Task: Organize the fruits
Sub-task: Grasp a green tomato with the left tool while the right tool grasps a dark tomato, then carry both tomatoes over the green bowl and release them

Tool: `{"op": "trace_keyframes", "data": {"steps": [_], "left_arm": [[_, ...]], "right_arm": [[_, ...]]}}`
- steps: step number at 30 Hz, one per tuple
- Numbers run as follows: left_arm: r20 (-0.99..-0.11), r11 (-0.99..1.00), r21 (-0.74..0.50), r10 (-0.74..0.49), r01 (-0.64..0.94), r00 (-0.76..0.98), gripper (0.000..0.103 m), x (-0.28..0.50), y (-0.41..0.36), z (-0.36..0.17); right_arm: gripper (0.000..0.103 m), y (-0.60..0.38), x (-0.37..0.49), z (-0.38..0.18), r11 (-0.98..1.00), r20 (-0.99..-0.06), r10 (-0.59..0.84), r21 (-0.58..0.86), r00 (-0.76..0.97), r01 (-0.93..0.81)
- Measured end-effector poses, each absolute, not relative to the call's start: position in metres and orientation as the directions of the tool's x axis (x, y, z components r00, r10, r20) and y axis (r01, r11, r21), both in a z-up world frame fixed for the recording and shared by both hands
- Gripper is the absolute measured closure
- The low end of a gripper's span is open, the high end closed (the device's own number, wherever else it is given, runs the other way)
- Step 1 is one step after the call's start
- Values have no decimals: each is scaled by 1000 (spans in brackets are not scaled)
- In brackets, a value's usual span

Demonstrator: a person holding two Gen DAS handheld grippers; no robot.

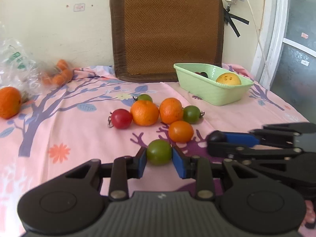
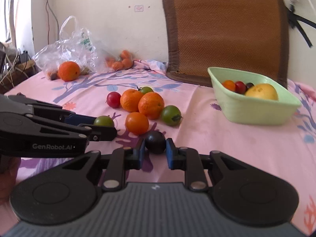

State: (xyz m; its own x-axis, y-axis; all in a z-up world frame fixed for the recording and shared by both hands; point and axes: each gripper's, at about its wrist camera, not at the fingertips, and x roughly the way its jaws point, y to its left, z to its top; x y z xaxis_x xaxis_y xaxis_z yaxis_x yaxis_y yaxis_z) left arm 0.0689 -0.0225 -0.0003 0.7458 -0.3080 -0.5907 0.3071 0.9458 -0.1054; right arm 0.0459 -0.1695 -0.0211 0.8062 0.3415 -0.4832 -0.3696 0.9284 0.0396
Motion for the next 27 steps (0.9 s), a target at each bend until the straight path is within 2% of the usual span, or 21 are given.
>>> {"op": "trace_keyframes", "data": {"steps": [9, 14, 22, 27], "left_arm": [[-581, 961, -88, -264, 263, 769, 74, 48, -24, -2], [-577, 964, -76, -252, 256, 777, 74, 42, -25, -2], [-548, 954, -117, -294, 276, 783, 73, 30, -16, -1], [-542, 951, -102, -300, 293, 785, 65, 30, -19, 0]], "right_arm": [[78, -206, -1, -24, 982, -440, 190, 61, 878, -182], [78, -221, -9, -31, 993, -456, 114, 61, 883, -97], [74, -222, -11, -35, 994, -458, 106, 48, 883, -94], [71, -223, -11, -34, 993, -456, 121, 59, 882, -105]]}}
